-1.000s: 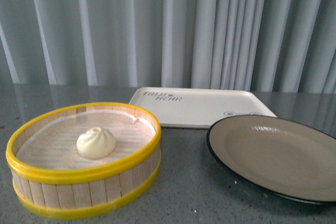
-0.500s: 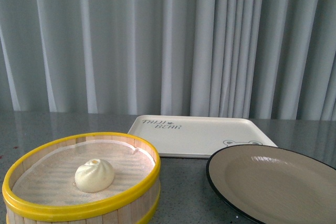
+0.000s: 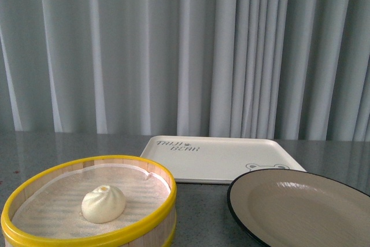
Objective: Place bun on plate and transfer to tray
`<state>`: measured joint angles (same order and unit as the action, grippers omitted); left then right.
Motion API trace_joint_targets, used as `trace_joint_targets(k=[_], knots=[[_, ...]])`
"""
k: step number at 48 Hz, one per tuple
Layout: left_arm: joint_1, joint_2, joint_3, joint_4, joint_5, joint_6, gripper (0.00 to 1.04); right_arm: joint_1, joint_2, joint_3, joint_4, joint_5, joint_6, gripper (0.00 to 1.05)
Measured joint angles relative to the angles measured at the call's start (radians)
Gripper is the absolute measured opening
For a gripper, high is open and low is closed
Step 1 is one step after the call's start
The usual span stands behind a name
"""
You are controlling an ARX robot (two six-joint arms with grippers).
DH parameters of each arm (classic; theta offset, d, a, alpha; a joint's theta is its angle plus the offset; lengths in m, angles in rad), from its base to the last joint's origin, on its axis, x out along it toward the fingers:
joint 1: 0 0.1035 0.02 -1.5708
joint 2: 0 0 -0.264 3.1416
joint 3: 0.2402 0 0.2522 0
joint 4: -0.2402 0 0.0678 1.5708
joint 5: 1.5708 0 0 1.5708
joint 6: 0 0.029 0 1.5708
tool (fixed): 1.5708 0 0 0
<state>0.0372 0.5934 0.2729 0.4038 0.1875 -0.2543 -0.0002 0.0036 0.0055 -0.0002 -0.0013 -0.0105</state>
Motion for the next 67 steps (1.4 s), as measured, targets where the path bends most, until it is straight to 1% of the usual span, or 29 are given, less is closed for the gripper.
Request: trace_joint_targets(k=[3, 6, 10, 12, 16, 19, 23, 26, 30, 34, 37, 44, 52, 61, 67], knots=[[-0.03, 0.112, 0.089, 0.065, 0.0, -0.004, 0.98, 0.0, 0.0, 0.0, 0.0, 0.0, 0.0, 0.96], [-0.066, 0.207, 0.174, 0.078, 0.002, 0.015, 0.98, 0.0, 0.0, 0.0, 0.0, 0.0, 0.0, 0.96], [-0.137, 0.37, 0.328, 0.014, 0.065, 0.121, 0.98, 0.0, 0.0, 0.0, 0.0, 0.0, 0.0, 0.96], [-0.159, 0.43, 0.393, -0.019, 0.063, 0.166, 0.98, 0.0, 0.0, 0.0, 0.0, 0.0, 0.0, 0.96], [-0.183, 0.542, 0.544, -0.164, 0.02, 0.253, 0.98, 0.0, 0.0, 0.0, 0.0, 0.0, 0.0, 0.96], [-0.201, 0.632, 0.662, -0.29, -0.058, 0.327, 0.98, 0.0, 0.0, 0.0, 0.0, 0.0, 0.0, 0.96], [-0.217, 0.702, 0.735, -0.35, -0.077, 0.377, 0.98, 0.0, 0.0, 0.0, 0.0, 0.0, 0.0, 0.96], [-0.237, 0.762, 0.805, -0.416, -0.111, 0.411, 0.98, 0.0, 0.0, 0.0, 0.0, 0.0, 0.0, 0.96], [-0.264, 0.82, 0.882, -0.49, -0.15, 0.409, 0.98, 0.0, 0.0, 0.0, 0.0, 0.0, 0.0, 0.96], [-0.281, 0.849, 0.9, -0.512, -0.189, 0.413, 0.98, 0.0, 0.0, 0.0, 0.0, 0.0, 0.0, 0.96], [-0.285, 0.871, 0.896, -0.488, -0.185, 0.427, 0.98, 0.0, 0.0, 0.0, 0.0, 0.0, 0.0, 0.96], [-0.278, 0.927, 0.896, -0.504, -0.187, 0.418, 0.98, 0.0, 0.0, 0.0, 0.0, 0.0, 0.0, 0.96], [-0.259, 0.982, 0.893, -0.565, -0.184, 0.386, 0.98, 0.0, 0.0, 0.0, 0.0, 0.0, 0.0, 0.96], [-0.247, 0.993, 0.871, -0.537, -0.155, 0.363, 0.98, 0.0, 0.0, 0.0, 0.0, 0.0, 0.0, 0.96], [-0.239, 1.011, 0.872, -0.536, -0.155, 0.352, 0.98, 0.0, 0.0, 0.0, 0.0, 0.0, 0.0, 0.96]])
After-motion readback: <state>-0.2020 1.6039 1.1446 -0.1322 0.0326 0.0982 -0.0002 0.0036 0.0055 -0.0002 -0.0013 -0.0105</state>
